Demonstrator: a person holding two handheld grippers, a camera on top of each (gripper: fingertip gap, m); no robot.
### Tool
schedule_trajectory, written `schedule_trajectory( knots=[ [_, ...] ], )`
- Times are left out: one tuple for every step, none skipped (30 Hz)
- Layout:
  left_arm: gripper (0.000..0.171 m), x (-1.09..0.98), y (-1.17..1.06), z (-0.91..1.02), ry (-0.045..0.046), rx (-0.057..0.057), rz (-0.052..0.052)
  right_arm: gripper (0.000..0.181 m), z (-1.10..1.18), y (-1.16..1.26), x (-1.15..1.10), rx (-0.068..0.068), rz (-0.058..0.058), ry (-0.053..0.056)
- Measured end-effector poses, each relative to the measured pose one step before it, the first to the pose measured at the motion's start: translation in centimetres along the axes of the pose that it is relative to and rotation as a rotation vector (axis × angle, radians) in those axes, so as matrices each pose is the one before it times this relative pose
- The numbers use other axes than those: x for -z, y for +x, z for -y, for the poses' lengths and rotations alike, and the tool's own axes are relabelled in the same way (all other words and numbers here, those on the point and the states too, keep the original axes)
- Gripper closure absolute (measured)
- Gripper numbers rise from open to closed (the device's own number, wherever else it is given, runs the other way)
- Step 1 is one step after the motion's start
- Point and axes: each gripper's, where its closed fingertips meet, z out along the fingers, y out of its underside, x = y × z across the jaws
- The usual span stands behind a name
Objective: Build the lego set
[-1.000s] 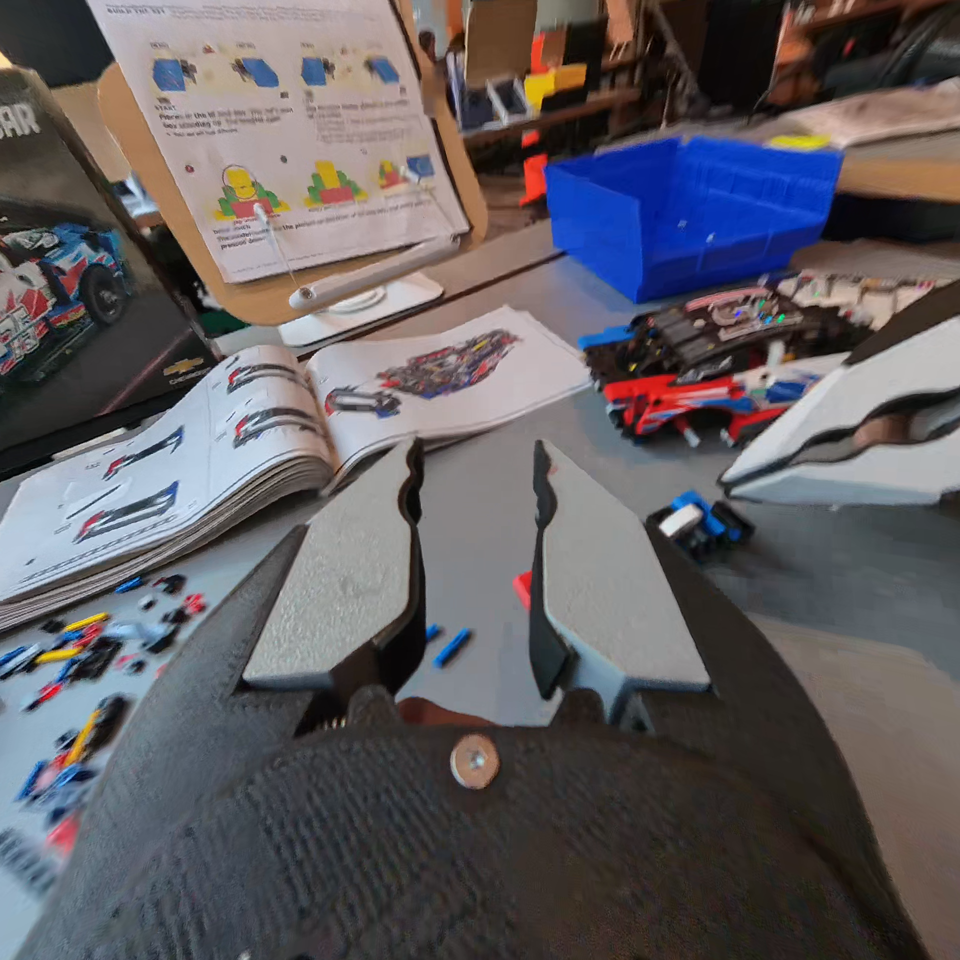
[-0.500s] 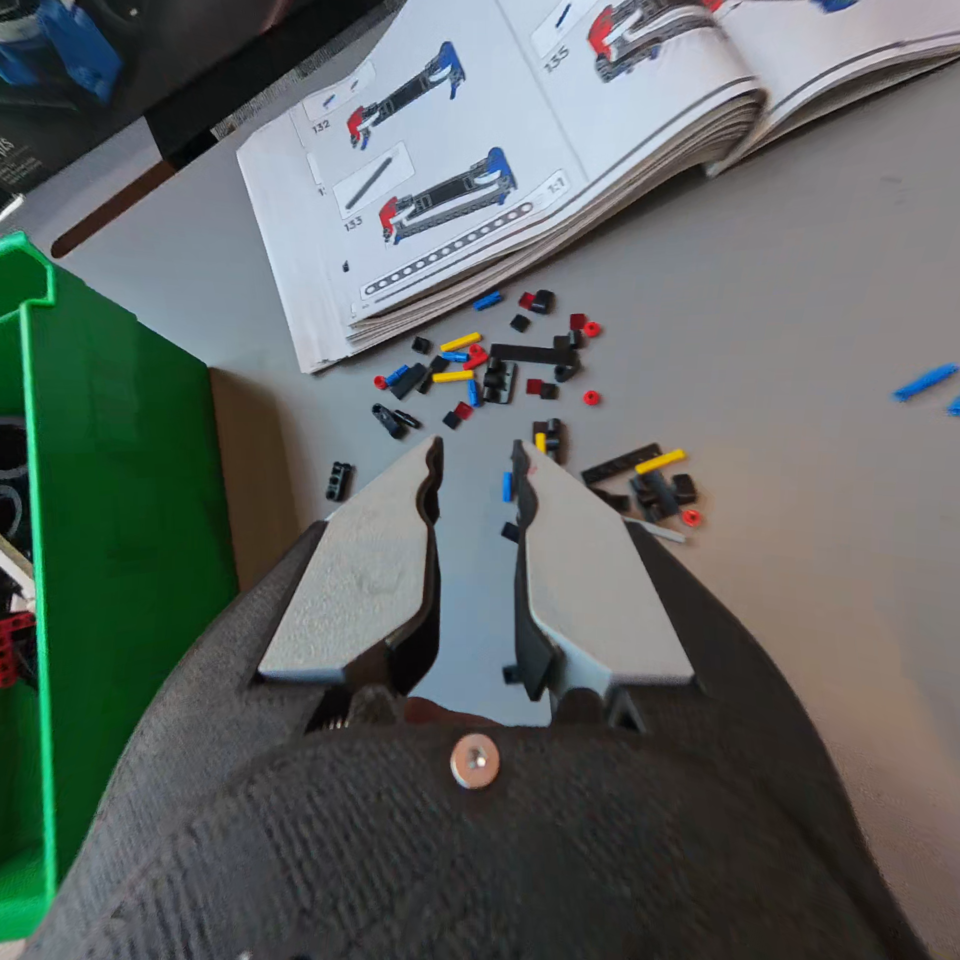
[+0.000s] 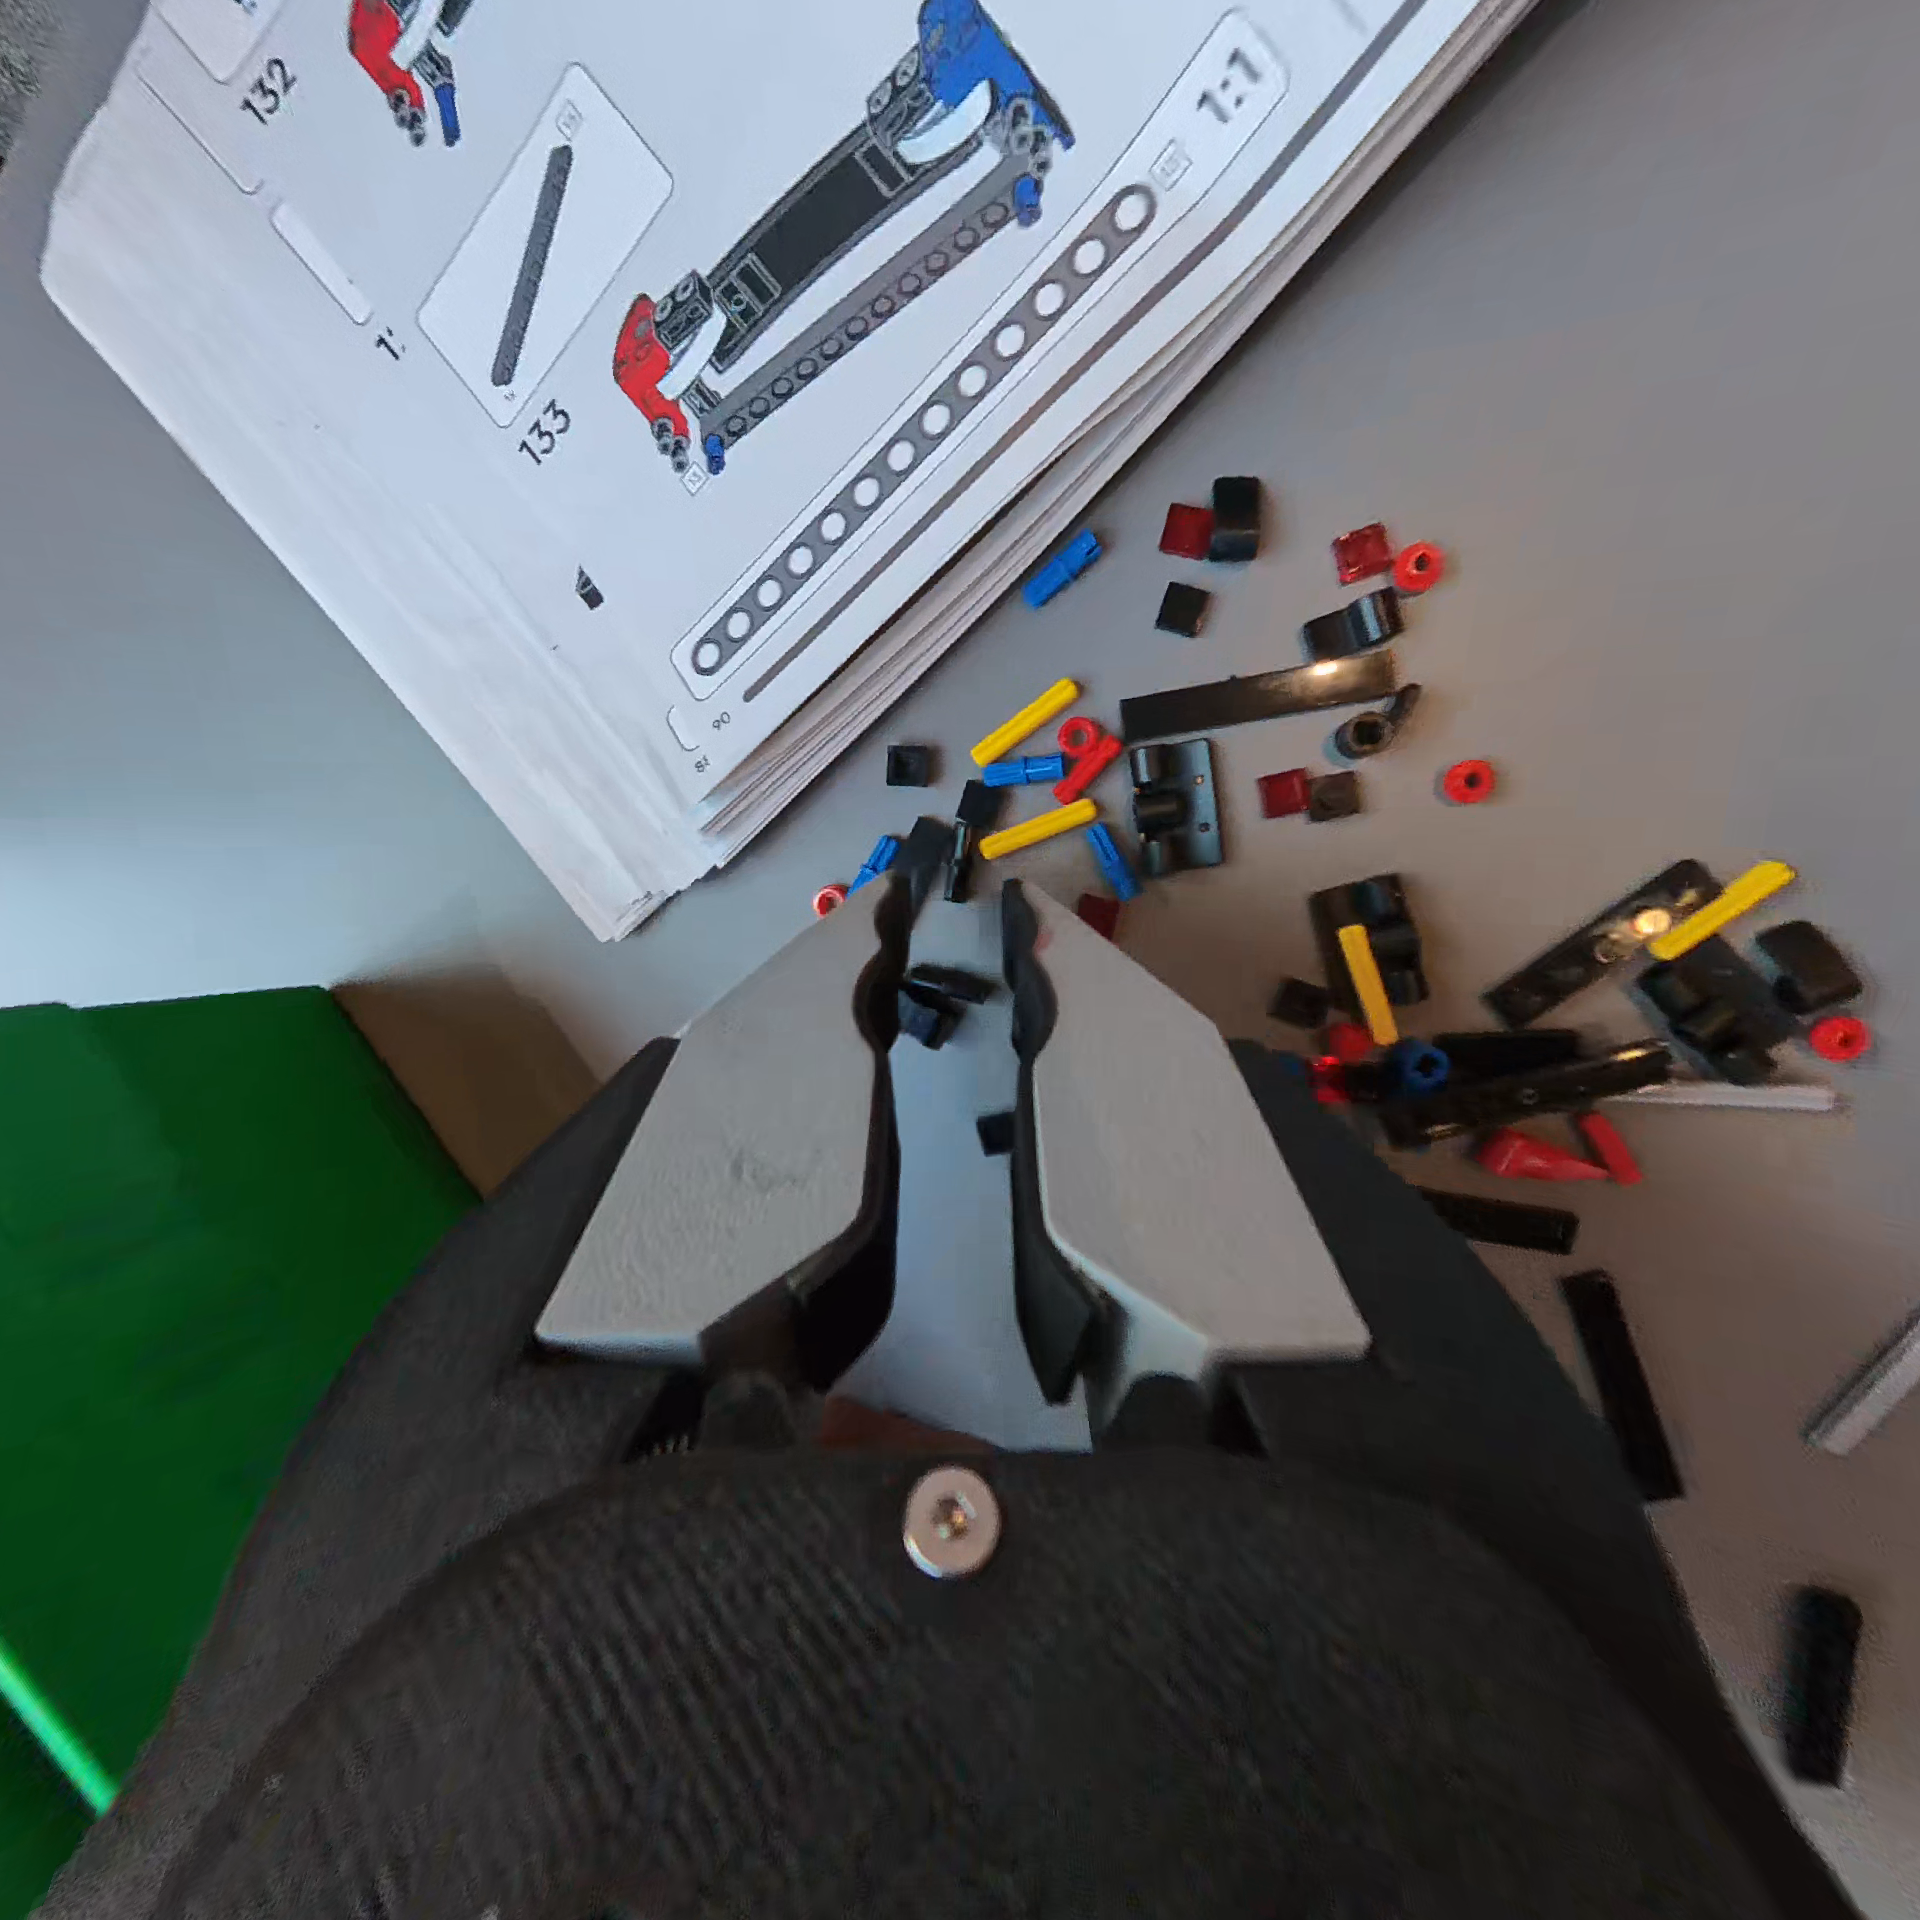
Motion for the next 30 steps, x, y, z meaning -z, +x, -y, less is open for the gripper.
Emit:
schedule_trajectory(
  knots=[
    [0.157,-0.246,-0.362,-0.212,-0.01712,-0.0129,0.0133,0.181,0.023,0.096,0.014,-0.0057,-0.0015,0.0029],
    [0.160,-0.237,0.002,-0.055,-0.00414,-0.0115,-0.0061,0.181,0.017,0.067,0.016,-0.0051,0.0000,0.0019],
    [0.162,-0.234,0.204,0.009,-0.00035,-0.0037,-0.0171,0.181,0.015,0.041,0.015,-0.0041,0.0007,0.0017],
    [0.164,-0.205,-0.126,-0.115,-0.00921,0.0024,0.0051,0.181,0.011,0.027,0.007,-0.0030,0.0003,0.0011],
    [0.166,-0.037,-0.199,0.221,0.01156,-0.0019,0.0091,0.181,0.009,-0.003,0.011,-0.0010,0.0011,0.0007],
    [0.165,-0.063,0.029,0.062,-0.00024,0.0054,-0.0051,0.181,0.017,-0.015,0.016,0.0010,0.0008,0.0014],
    [0.166,-0.018,0.152,0.098,0.00430,0.0059,-0.0101,0.181,0.026,-0.021,0.022,0.0022,-0.0004,0.0020],
    [0.171,0.016,0.100,0.007,-0.00116,0.0000,-0.0047,0.181,0.024,-0.026,0.023,0.0024,0.0001,0.0018],
    [0.171,0.020,0.071,-0.031,-0.00381,0.0013,0.0008,0.181,0.016,-0.030,0.014,0.0018,0.0005,0.0012],
    [0.171,0.087,0.134,-0.093,-0.00615,0.0018,-0.0010,0.181,0.021,-0.021,0.013,0.0014,0.0006,0.0012],
    [0.171,0.166,0.097,-0.150,-0.00793,0.0000,0.0045,0.181,0.022,-0.036,0.013,0.0015,0.0017,0.0012],
    [0.171,0.307,0.092,-0.030,0.00090,-0.0037,0.0053,0.181,0.025,-0.031,0.018,0.0016,0.0016,0.0017],
    [0.171,0.355,0.113,-0.002,0.00181,-0.0011,0.0028,0.181,0.041,-0.053,0.021,0.0019,0.0021,0.0023],
    [0.171,0.381,0.106,0.045,0.00332,0.0032,0.0023,0.181,0.046,-0.051,0.039,0.0020,0.0018,0.0030],
    [0.171,0.389,0.096,0.095,0.00503,0.0060,0.0031,0.181,0.064,-0.084,0.035,0.0015,0.0033,0.0032],
    [0.171,0.400,0.275,0.136,0.00392,0.0033,-0.0060,0.181,0.040,-0.093,0.020,0.0015,0.0039,0.0018],
    [0.171,0.369,0.244,0.114,0.00043,-0.0014,-0.0015,0.181,0.041,-0.074,0.023,0.0031,0.0019,0.0012],
    [0.171,0.324,0.071,0.031,-0.00695,-0.0072,0.0114,0.181,0.003,-0.059,-0.009,0.0033,0.0016,-0.0004],
    [0.171,0.233,-0.069,0.015,-0.00861,-0.0070,0.0187,0.181,-0.047,-0.104,-0.017,0.0024,0.0040,-0.0030],
    [0.171,0.137,-0.005,0.055,-0.00443,-0.0006,0.0099,0.181,-0.031,-0.089,-0.002,0.0044,0.0023,-0.0022],
    [0.171,0.025,0.029,0.047,-0.00401,0.0046,0.0014,0.181,0.025,-0.057,0.014,0.0055,-0.0004,0.0003],
    [0.169,-0.091,-0.038,0.004,-0.00517,0.0101,0.0012,0.181,0.011,-0.074,0.017,0.0040,0.0015,0.0000],
    [0.163,-0.169,0.028,-0.057,-0.00807,0.0142,-0.0044,0.181,-0.008,-0.037,0.012,0.0020,0.0007,-0.0012],
    [0.160,-0.222,0.096,-0.043,-0.00709,0.0122,-0.0085,0.181,0.006,-0.002,0.008,0.0007,-0.0008,-0.0001],
    [0.161,-0.228,0.073,-0.038,-0.00403,0.0026,-0.0039,0.181,0.015,0.020,0.015,-0.0012,-0.0005,0.0014],
    [0.162,-0.232,-0.088,-0.029,-0.00297,-0.0035,0.0085,0.181,0.005,0.026,0.011,-0.0033,0.0001,0.0008],
    [0.162,-0.232,-0.056,-0.034,-0.00394,-0.0033,0.0051,0.181,0.000,0.056,0.003,-0.0047,-0.0005,0.0005],
    [0.162,-0.230,-0.108,-0.046,-0.00495,-0.0002,0.0048,0.181,0.010,0.062,0.018,-0.0048,-0.0013,0.0015],
    [0.162,-0.213,-0.150,-0.022,-0.00296,0.0002,0.0040,0.181,0.001,0.058,0.010,-0.0044,-0.0003,0.0008],
    [0.161,-0.205,-0.045,-0.003,-0.00128,0.0007,-0.0046,0.181,-0.004,0.036,-0.005,-0.0034,-0.0004,-0.0002]
  ],
)
